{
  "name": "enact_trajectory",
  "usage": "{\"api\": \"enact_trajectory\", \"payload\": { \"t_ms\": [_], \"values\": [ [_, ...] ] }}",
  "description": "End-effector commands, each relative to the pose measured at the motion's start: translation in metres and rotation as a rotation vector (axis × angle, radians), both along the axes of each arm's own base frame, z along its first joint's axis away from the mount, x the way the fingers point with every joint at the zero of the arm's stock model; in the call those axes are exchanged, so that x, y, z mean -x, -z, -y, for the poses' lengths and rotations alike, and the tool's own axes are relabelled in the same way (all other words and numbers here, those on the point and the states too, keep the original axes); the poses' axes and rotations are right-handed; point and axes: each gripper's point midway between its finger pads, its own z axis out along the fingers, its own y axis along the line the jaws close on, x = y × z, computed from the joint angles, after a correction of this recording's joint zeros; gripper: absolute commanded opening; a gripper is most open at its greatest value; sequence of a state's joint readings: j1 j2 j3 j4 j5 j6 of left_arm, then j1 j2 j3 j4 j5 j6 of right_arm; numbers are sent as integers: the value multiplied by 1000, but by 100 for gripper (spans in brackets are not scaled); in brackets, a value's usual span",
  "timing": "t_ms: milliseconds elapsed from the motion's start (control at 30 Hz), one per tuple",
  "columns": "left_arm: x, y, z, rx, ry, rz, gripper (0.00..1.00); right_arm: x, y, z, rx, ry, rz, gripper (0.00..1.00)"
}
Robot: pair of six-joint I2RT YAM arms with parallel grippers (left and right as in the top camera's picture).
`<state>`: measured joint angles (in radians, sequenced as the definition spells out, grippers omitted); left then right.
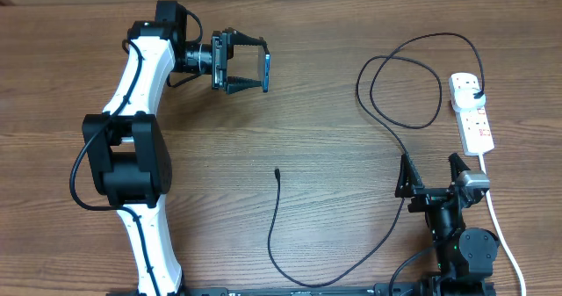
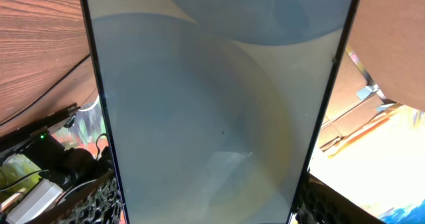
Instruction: Plug charger to phone and switch on socket
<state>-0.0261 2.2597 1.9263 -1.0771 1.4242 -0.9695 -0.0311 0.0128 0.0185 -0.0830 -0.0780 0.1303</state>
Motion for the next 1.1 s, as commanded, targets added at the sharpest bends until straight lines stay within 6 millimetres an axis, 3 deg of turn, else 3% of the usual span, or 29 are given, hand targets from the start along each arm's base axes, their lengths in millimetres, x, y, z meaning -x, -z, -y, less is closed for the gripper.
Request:
{"api": "enact_trajectory", "payload": {
  "t_ms": [0,533,667,767,1067],
  "values": [
    [-2,-12,4,24,13,38,4,0,1,0,4,1,6,100],
    [-12,44,-9,-320,-40,44,4,0,-7,0,0,0,41,100],
    [-14,56,-13,-398,-48,49,4,0,-16,-1,-108,-3,66,100],
    [-14,61,-15,-433,-51,51,4,2,-28,-8,-167,-48,96,100],
    [-15,65,-16,-462,-54,52,4,25,-96,-15,-213,-86,65,100]
  ]
}}
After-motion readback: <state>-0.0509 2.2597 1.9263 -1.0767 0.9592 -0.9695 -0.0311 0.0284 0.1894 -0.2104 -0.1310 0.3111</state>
